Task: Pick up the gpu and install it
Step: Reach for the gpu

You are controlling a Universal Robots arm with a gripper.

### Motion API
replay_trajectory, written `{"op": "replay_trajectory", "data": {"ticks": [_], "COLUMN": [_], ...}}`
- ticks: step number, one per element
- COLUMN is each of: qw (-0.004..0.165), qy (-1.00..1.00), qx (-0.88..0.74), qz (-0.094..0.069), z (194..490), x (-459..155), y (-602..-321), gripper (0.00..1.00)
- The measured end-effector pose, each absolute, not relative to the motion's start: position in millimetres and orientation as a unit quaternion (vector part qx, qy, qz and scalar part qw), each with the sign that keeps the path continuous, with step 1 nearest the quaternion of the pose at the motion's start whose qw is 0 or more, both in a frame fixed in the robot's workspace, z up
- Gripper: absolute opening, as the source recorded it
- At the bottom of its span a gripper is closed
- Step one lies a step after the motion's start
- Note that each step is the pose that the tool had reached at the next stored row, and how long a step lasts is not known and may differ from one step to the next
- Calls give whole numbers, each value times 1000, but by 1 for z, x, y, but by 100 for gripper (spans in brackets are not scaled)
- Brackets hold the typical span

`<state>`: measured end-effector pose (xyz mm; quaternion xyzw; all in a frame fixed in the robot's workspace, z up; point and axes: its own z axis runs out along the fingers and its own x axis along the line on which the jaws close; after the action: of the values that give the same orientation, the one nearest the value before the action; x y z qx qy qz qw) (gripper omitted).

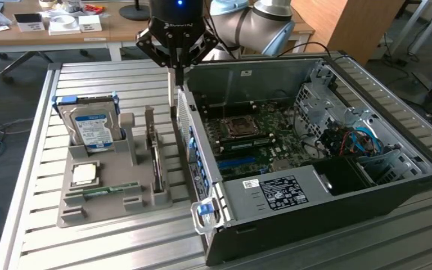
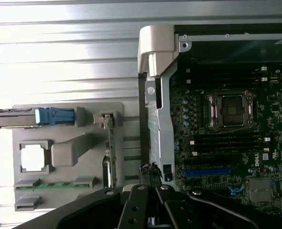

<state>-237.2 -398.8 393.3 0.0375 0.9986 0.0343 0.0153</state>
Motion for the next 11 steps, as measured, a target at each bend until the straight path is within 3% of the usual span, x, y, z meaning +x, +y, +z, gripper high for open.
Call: {"op": "replay_trajectory", "data": {"ticks": [11], "qw": [16], "qy": [999], "qx": [37], "qz": [34], "z": [393], "x": [-277], "y": [-399], "gripper": [11]}}
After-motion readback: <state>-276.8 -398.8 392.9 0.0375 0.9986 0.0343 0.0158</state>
